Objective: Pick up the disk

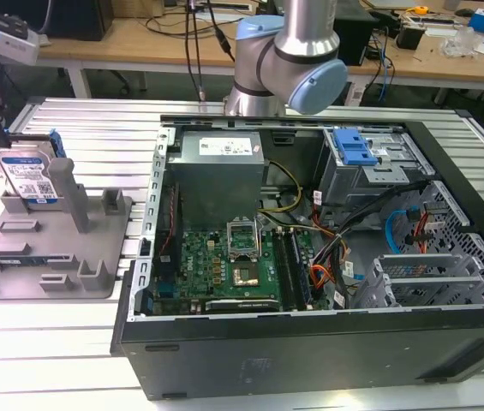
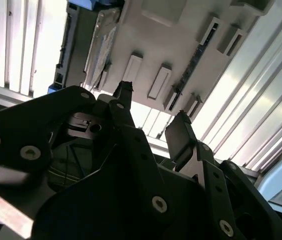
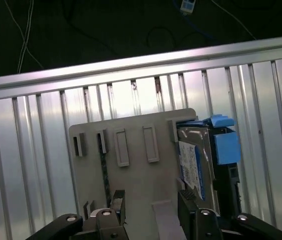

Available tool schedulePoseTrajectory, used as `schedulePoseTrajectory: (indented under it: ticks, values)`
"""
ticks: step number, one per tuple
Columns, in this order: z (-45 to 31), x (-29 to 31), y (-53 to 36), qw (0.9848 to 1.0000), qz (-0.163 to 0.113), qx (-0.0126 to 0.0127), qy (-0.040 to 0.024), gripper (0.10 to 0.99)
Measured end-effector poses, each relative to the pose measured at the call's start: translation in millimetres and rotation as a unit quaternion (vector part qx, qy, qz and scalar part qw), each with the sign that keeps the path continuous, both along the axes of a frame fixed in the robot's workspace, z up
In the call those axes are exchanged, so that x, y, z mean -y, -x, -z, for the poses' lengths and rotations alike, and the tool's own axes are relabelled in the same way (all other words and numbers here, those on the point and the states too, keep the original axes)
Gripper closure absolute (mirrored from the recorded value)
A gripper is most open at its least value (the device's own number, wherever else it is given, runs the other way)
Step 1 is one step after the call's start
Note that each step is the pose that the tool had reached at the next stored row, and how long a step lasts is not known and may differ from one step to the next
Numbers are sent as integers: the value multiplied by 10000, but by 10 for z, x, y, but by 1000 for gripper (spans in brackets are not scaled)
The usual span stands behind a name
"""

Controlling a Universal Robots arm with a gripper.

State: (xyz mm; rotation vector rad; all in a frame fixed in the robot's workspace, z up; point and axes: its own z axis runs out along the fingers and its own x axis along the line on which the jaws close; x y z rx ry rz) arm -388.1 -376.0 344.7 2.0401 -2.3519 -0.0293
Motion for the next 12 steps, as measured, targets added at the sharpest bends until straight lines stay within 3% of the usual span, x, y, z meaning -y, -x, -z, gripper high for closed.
schedulePoseTrajectory:
  ticks: [3, 5, 12]
  values:
    - [0, -135, 6, 10000, -12, 2, 26, 545]
    - [0, -282, 13, 10000, -25, 6, 52, 545]
    - [0, -547, 32, 9999, -55, 23, 95, 545]
